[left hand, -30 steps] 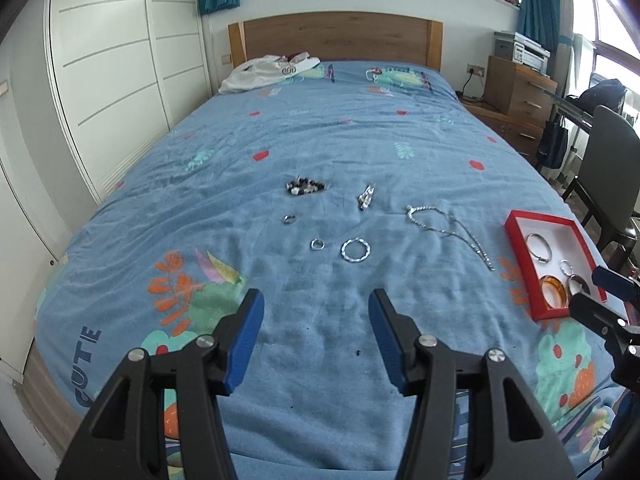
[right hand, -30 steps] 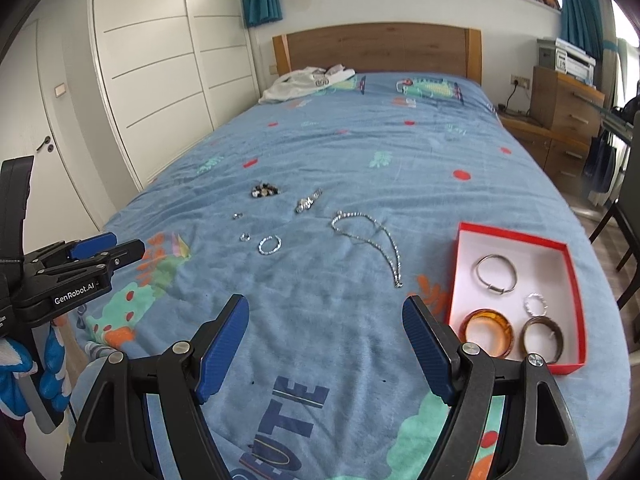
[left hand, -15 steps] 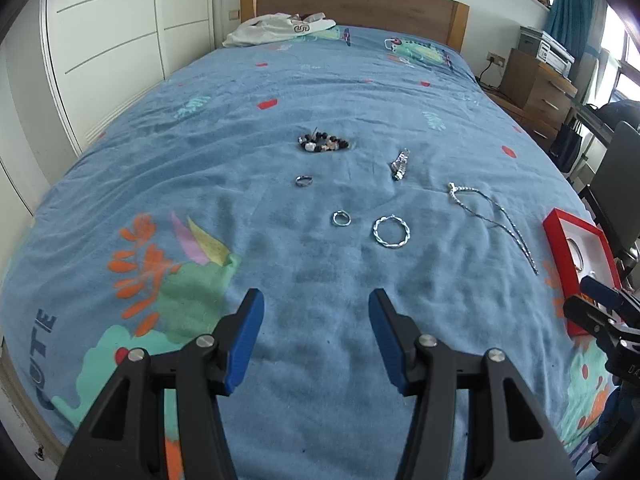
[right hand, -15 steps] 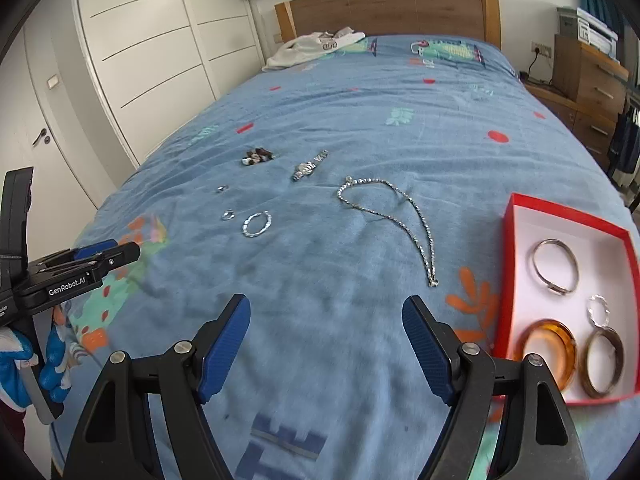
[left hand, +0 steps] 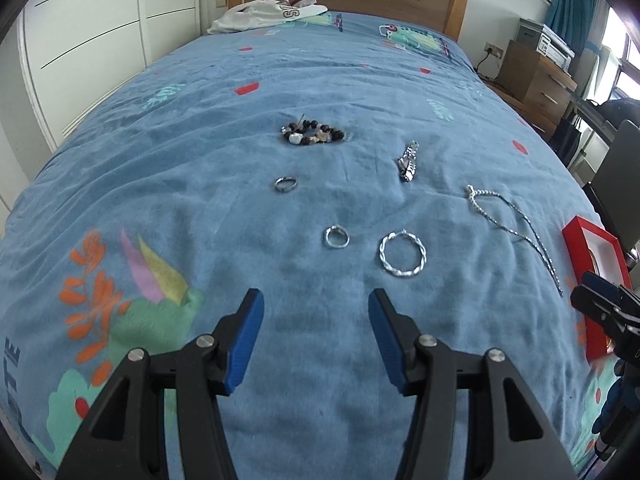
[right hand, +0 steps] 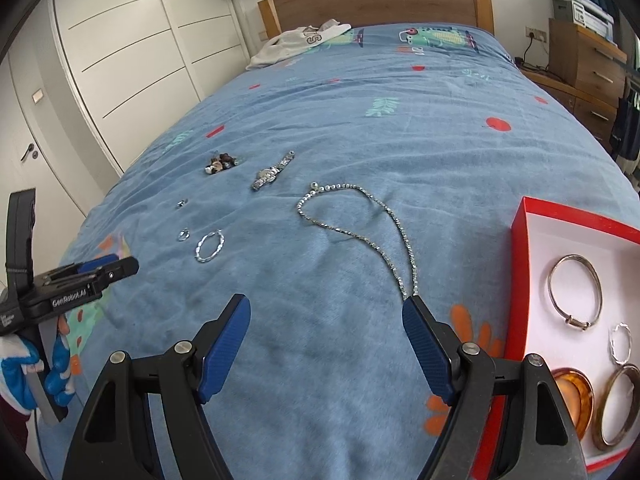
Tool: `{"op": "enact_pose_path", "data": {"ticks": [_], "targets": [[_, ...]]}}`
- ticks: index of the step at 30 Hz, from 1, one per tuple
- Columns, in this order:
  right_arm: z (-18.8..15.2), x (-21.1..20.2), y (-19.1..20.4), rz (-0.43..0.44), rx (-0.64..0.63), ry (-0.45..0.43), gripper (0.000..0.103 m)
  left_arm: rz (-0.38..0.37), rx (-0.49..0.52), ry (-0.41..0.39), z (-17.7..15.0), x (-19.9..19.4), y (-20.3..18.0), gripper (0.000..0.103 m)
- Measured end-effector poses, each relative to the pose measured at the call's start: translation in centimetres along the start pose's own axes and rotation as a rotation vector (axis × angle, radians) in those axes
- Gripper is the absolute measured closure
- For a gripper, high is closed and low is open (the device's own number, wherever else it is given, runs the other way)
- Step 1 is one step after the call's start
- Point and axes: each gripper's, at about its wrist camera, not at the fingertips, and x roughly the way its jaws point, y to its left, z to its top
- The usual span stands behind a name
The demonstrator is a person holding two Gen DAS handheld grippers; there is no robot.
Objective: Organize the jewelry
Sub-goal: 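Grasp the small silver ring with the left gripper while the right grasps the rhinestone necklace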
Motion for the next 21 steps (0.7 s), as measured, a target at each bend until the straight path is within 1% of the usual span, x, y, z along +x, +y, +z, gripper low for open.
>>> {"op": "enact_pose_path", "data": {"ticks": [6, 13, 18, 21], "targets": [[0.6, 1.3, -0.7, -0.013, 0.019, -0.003, 0.025, -0.039, 0.016, 0.020, 1.8, 3.0, 0.2, 0.051], [2.1, 3.3, -1.4, -0.038, 0.016, 0.006, 0.025, -0.088, 0.003, 0.054, 2.7, 6.0, 0.2, 0.051], [3.0, 4.9, -2.0, -0.057, 0.017, 0.023, 0.025, -0.099, 0.016, 0.058, 3.1, 7.3, -0.1, 0.052], [3.3, 6.0, -2.4, -0.069, 0.021, 0.045, 0.025, -0.098, 0.024, 0.057, 3.1, 7.8, -0.2, 0.058]]}}
